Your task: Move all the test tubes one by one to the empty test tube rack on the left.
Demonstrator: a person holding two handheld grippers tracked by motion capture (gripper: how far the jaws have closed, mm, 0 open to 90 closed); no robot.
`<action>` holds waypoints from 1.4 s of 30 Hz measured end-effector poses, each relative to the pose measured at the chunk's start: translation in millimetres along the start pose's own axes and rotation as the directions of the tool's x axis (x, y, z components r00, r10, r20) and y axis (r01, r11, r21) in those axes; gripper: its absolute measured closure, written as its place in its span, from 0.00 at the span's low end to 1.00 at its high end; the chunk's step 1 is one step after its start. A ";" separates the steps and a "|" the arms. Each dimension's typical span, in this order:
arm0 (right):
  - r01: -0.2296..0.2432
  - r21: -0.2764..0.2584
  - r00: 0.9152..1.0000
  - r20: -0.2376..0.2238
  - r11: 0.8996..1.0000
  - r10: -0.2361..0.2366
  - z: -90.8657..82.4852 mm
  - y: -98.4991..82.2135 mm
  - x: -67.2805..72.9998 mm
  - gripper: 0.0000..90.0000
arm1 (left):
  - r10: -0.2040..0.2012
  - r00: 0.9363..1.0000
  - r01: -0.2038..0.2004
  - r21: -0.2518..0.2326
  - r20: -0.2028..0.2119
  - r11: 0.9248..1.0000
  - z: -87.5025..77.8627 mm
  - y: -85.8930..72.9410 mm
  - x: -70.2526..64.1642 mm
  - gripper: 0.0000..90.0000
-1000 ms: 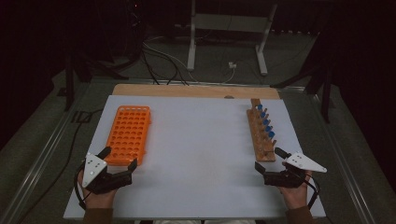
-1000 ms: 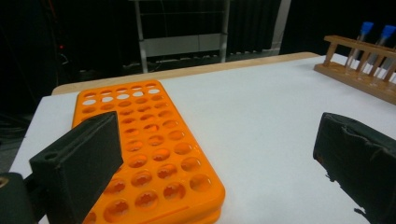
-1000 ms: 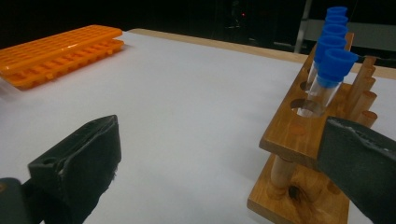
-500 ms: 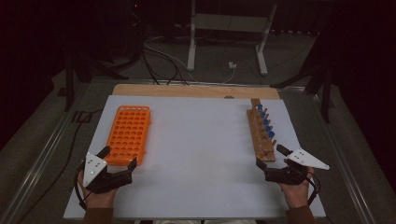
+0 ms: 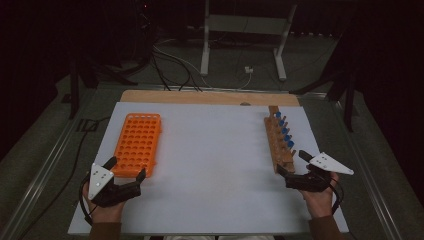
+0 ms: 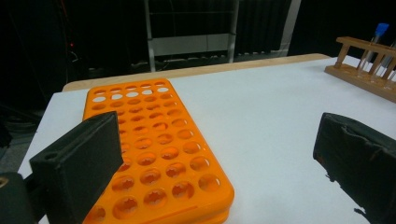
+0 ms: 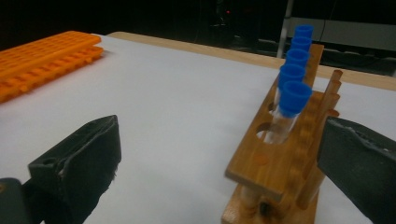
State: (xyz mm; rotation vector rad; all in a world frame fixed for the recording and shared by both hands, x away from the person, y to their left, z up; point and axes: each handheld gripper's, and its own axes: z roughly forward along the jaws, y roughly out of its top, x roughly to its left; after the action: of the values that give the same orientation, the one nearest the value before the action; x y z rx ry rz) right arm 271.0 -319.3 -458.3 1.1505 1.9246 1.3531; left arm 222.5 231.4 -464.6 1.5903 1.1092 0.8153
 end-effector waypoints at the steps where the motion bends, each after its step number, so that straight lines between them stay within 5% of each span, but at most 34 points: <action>1: 0.000 0.000 1.000 0.000 1.000 0.000 0.0 0.0 0.0 0.00 | -0.001 1.000 0.001 0.000 0.000 1.000 0.1 -0.1 0.0 0.02; 17: -0.101 0.084 0.995 0.035 0.991 0.099 23.7 2.3 -35.3 0.11 | -0.016 1.000 0.016 0.004 0.005 1.000 2.2 -1.3 0.9 0.02; 22: -0.098 0.101 0.995 0.039 0.990 0.095 29.0 0.5 -37.2 0.25 | -0.027 1.000 0.027 0.004 0.004 1.000 2.4 -1.6 2.1 0.02; 25: -0.102 0.092 0.994 0.036 0.991 0.099 33.0 -1.3 -37.8 0.49 | -0.031 1.000 0.031 0.002 0.003 1.000 2.3 -1.5 2.1 0.02; 32: -0.066 0.065 0.995 0.082 0.996 0.061 34.0 1.4 -35.5 0.70 | -0.037 0.999 0.037 0.002 0.005 0.999 2.5 -1.9 3.5 0.02; 42: 0.011 0.066 0.996 0.089 0.998 -0.017 39.0 5.0 -28.0 0.83 | -0.037 0.999 0.037 0.005 0.004 0.999 2.9 -2.1 3.5 0.02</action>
State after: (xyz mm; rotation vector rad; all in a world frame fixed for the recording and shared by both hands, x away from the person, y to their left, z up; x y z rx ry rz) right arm 317.7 -323.5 -469.6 1.2057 1.9219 1.2175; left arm 225.7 233.8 -467.5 1.5702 1.1356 0.7851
